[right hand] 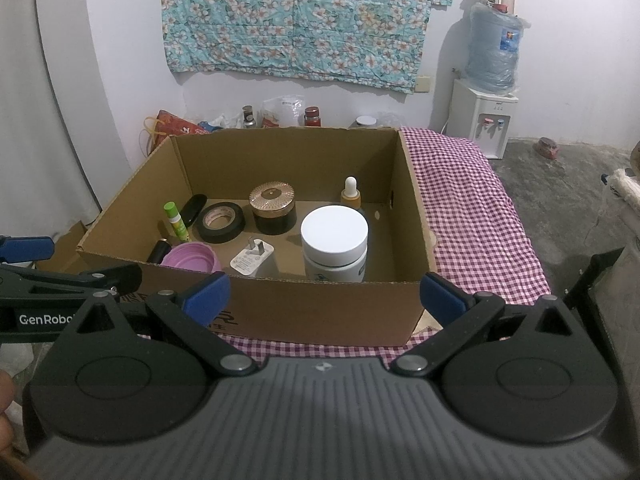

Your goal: Organize rigid objects

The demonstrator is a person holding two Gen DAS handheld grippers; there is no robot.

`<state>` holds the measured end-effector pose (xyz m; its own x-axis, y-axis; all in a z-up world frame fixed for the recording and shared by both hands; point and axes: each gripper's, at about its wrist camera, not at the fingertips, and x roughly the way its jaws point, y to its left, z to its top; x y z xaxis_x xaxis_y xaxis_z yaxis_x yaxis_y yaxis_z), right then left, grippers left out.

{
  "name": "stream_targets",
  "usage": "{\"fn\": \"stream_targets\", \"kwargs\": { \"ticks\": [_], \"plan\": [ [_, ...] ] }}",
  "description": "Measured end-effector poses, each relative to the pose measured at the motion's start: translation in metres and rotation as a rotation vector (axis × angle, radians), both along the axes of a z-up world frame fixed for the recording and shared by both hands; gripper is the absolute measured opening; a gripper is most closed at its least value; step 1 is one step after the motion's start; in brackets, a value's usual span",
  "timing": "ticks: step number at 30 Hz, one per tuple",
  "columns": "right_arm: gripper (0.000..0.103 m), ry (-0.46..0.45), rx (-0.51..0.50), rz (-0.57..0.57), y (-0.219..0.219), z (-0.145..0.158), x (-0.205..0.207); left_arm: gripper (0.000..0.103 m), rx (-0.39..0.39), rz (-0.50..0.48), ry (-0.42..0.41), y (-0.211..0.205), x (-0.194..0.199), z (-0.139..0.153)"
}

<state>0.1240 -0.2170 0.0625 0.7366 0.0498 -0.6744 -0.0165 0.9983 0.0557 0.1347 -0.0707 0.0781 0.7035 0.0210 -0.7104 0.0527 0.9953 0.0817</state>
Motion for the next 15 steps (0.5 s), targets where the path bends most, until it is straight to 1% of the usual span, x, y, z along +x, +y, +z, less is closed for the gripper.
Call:
{"fn": "stream_targets", "kwargs": {
  "ticks": [15],
  "plan": [
    [0.102,-0.001,-0.001,0.0,0.0012,0.0002,-0.0006,0.102,0.002,0.0,0.0,0.0007,-0.0005,0.0006]
  ]
}}
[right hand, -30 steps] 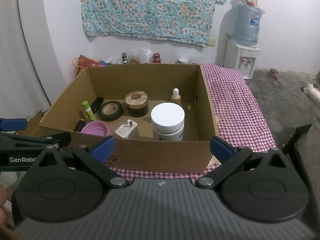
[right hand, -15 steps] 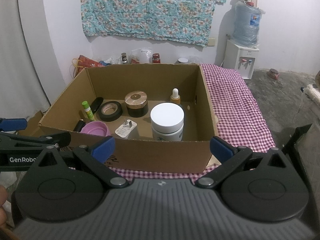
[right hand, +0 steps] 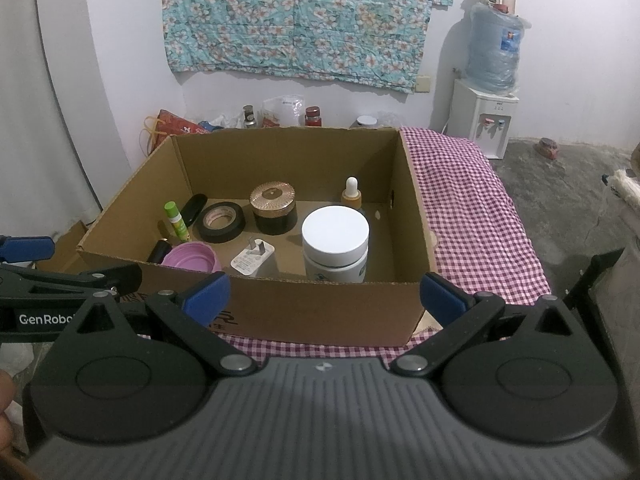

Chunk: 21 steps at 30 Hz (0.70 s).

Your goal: Organize rigid objects

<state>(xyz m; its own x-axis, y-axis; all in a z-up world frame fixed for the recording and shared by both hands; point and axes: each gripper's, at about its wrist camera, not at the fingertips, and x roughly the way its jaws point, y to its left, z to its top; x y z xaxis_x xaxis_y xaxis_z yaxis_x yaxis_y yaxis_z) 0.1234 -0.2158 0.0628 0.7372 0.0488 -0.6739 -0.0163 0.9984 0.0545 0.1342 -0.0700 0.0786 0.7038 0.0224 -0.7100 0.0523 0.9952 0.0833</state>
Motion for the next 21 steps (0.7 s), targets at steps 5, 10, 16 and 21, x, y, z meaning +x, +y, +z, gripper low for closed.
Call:
{"fn": "stream_targets", "kwargs": {
  "ticks": [5,10,16,21],
  "plan": [
    [0.102,0.0,0.0,0.0,0.0004,0.0005,-0.0004,0.102,0.001,0.0,-0.001,0.0004,-0.0001,0.0004],
    [0.102,-0.001,0.0,0.0,0.0003,0.0004,-0.0003,0.102,0.002,0.001,-0.003,0.0008,-0.0003,0.0012],
    [0.102,-0.001,-0.001,0.0,0.0003,0.0011,-0.0006,0.102,0.003,0.002,-0.004,0.0015,-0.0004,0.0023],
    [0.102,-0.002,-0.001,0.0,0.0004,0.001,-0.0007,0.102,0.003,0.002,-0.004,0.0013,-0.0005,0.0023]
  ]
}}
